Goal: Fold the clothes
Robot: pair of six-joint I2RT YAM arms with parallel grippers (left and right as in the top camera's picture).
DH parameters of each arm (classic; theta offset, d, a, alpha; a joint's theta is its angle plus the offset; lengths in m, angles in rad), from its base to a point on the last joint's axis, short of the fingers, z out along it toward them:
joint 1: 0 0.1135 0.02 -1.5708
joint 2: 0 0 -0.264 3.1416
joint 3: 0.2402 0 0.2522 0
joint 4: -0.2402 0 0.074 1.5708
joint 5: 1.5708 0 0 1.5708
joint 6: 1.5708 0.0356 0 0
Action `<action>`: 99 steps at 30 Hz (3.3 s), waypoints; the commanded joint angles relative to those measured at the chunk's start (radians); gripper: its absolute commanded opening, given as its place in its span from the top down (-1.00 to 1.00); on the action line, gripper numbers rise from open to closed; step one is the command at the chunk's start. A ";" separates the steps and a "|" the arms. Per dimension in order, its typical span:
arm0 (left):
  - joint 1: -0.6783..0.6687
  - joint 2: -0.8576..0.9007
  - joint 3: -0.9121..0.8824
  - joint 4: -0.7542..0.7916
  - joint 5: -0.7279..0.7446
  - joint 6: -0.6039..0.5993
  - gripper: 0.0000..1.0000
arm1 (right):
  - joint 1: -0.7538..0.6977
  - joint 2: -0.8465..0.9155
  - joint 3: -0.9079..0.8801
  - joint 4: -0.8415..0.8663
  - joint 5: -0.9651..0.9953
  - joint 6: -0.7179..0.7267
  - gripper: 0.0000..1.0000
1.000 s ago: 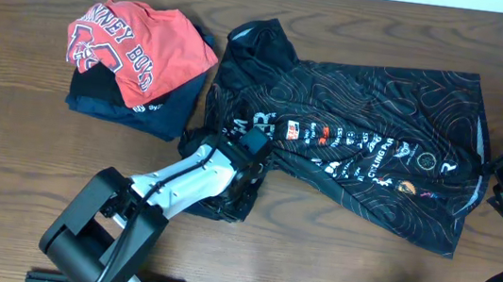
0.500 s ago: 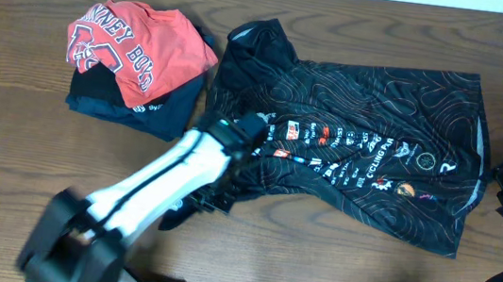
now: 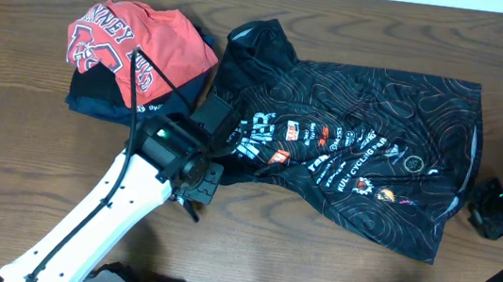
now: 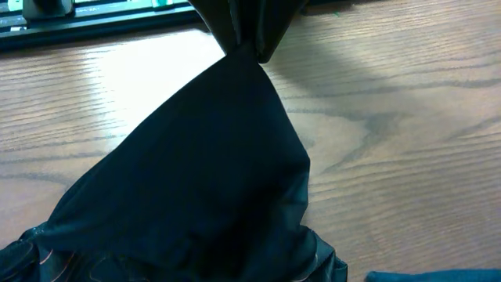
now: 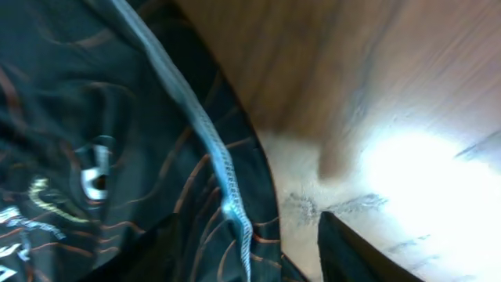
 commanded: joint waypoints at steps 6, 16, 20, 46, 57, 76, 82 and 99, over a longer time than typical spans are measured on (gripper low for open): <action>0.005 -0.007 0.016 -0.011 -0.019 -0.020 0.88 | 0.010 -0.003 -0.082 0.117 -0.146 -0.015 0.09; 0.005 -0.007 0.016 -0.010 -0.019 -0.028 0.88 | 0.010 -0.003 -0.102 0.136 -0.101 -0.012 0.12; 0.005 -0.007 0.016 -0.010 -0.019 -0.027 0.88 | 0.010 -0.003 -0.154 0.162 -0.045 0.005 -0.15; 0.005 -0.007 0.016 -0.039 -0.042 -0.027 0.88 | -0.036 -0.005 0.084 0.440 -0.204 0.047 -0.20; 0.005 -0.007 0.016 -0.028 -0.042 -0.027 0.88 | -0.019 -0.003 0.052 -0.013 -0.086 0.028 -0.13; 0.005 -0.007 0.016 -0.017 -0.042 -0.027 0.88 | -0.003 -0.003 -0.080 0.821 -0.498 0.188 0.56; 0.005 -0.007 0.016 -0.017 -0.042 -0.027 0.88 | -0.004 -0.003 -0.080 0.339 -0.400 0.143 -0.21; 0.005 -0.007 0.016 -0.005 -0.042 -0.027 0.88 | -0.003 -0.003 -0.146 0.246 -0.057 0.071 0.35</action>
